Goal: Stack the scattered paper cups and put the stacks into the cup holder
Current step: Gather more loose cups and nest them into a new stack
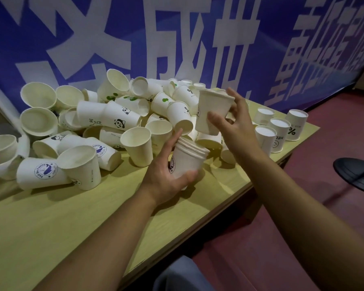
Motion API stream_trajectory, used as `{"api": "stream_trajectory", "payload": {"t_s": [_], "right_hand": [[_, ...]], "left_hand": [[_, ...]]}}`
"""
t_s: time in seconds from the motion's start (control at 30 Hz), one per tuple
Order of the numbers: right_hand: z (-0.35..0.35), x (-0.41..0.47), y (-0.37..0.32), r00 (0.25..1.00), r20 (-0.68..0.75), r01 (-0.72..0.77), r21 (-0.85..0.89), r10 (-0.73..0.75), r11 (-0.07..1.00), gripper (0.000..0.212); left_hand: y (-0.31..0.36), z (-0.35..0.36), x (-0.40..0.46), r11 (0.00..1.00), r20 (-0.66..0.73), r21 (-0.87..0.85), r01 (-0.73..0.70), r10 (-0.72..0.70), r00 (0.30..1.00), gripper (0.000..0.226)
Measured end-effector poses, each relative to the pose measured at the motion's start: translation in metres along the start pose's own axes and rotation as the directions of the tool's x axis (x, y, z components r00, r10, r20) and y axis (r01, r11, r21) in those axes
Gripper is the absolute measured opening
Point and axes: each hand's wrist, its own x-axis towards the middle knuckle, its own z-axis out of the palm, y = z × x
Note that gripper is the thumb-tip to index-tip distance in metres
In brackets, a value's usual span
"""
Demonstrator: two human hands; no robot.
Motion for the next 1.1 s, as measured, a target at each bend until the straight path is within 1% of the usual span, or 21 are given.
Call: {"api": "stream_trajectory", "payload": {"t_s": [0.1, 0.17, 0.27, 0.43, 0.5, 0.53, 0.57, 0.6, 0.63, 0.67, 0.73, 0.77, 0.8, 0.87, 0.9, 0.97, 1.03, 1.1], "right_hand": [[0.001, -0.021, -0.005, 0.997, 0.072, -0.043, 0.037, 0.04, 0.998, 0.073], [0.002, -0.033, -0.004, 0.994, 0.102, -0.049, 0.009, 0.048, 0.999, 0.074], [0.004, -0.045, 0.0, 0.988, 0.143, -0.056, -0.075, 0.066, 0.996, 0.066], [0.007, -0.06, 0.009, 0.957, 0.277, -0.009, -0.267, 0.086, 0.964, 0.046], [0.004, -0.06, 0.012, 0.97, 0.239, 0.013, -0.266, 0.053, 0.964, 0.04], [0.001, -0.059, 0.015, 0.983, 0.182, 0.024, -0.285, 0.029, 0.958, 0.038], [-0.003, -0.056, 0.018, 0.993, 0.116, 0.036, -0.348, 0.005, 0.937, 0.036], [-0.008, -0.053, 0.02, 0.998, 0.056, 0.052, -0.455, -0.03, 0.889, 0.034], [-0.013, -0.051, 0.024, 0.998, 0.021, 0.062, -0.583, -0.061, 0.81, 0.036], [-0.016, -0.049, 0.026, 0.997, 0.022, 0.065, -0.701, -0.07, 0.71, 0.04], [-0.02, -0.047, 0.032, 0.997, 0.07, 0.052, -0.847, 0.013, 0.529, 0.05], [-0.019, -0.047, 0.037, 0.992, 0.096, 0.049, -0.879, 0.075, 0.474, 0.054], [-0.018, -0.048, 0.041, 0.985, 0.115, 0.045, -0.894, 0.131, 0.446, 0.057], [-0.016, -0.049, 0.049, 0.975, 0.114, 0.017, -0.895, 0.191, 0.445, 0.059], [-0.016, -0.05, 0.051, 0.977, 0.102, 0.005, -0.888, 0.187, 0.46, 0.057], [-0.016, -0.053, 0.053, 0.993, 0.066, 0.007, -0.866, 0.1, 0.5, 0.048], [-0.016, -0.055, 0.052, 1.0, -0.003, -0.012, -0.831, 0.016, 0.556, 0.035], [-0.017, -0.056, 0.05, 0.998, -0.068, -0.047, -0.804, -0.014, 0.593, 0.026]], "left_hand": [[0.003, 0.002, -0.002, 0.998, 0.007, 0.065, -0.006, 0.006, 1.0, 0.102], [0.003, 0.003, -0.003, 0.996, 0.011, 0.084, -0.004, 0.003, 1.0, 0.106], [0.006, 0.005, -0.003, 0.994, 0.002, 0.107, -0.007, 0.007, 1.0, 0.111], [0.004, 0.005, -0.004, 0.995, -0.084, 0.083, -0.053, 0.06, 0.995, 0.104], [0.001, 0.005, -0.003, 0.994, -0.123, 0.08, -0.07, 0.08, 0.989, 0.096], [0.001, 0.005, -0.003, 0.995, -0.145, 0.07, -0.07, 0.08, 0.986, 0.093], [0.001, 0.005, -0.003, 0.996, -0.162, 0.053, -0.065, 0.073, 0.984, 0.09], [0.001, 0.005, -0.002, 0.998, -0.171, 0.038, -0.058, 0.064, 0.983, 0.088], [0.0, 0.006, -0.002, 0.998, -0.172, 0.029, -0.051, 0.055, 0.984, 0.088], [0.0, 0.006, -0.002, 0.999, -0.169, 0.024, -0.043, 0.047, 0.985, 0.087], [-0.001, 0.005, -0.002, 1.0, -0.159, 0.009, -0.028, 0.029, 0.987, 0.088], [-0.001, 0.004, -0.002, 1.0, -0.157, 0.003, -0.02, 0.021, 0.987, 0.088], [-0.001, 0.004, -0.002, 1.0, -0.157, 0.002, -0.014, 0.014, 0.988, 0.089], [-0.001, 0.004, -0.001, 1.0, -0.154, 0.005, -0.005, 0.005, 0.988, 0.09], [-0.001, 0.004, -0.001, 1.0, -0.15, 0.003, -0.002, 0.002, 0.989, 0.09], [-0.002, 0.004, -0.001, 1.0, -0.142, -0.002, 0.001, -0.001, 0.99, 0.09], [-0.003, 0.004, -0.002, 1.0, -0.138, -0.001, 0.003, -0.003, 0.99, 0.091], [-0.003, 0.004, -0.001, 1.0, -0.13, 0.0, 0.004, -0.004, 0.992, 0.09]]}}
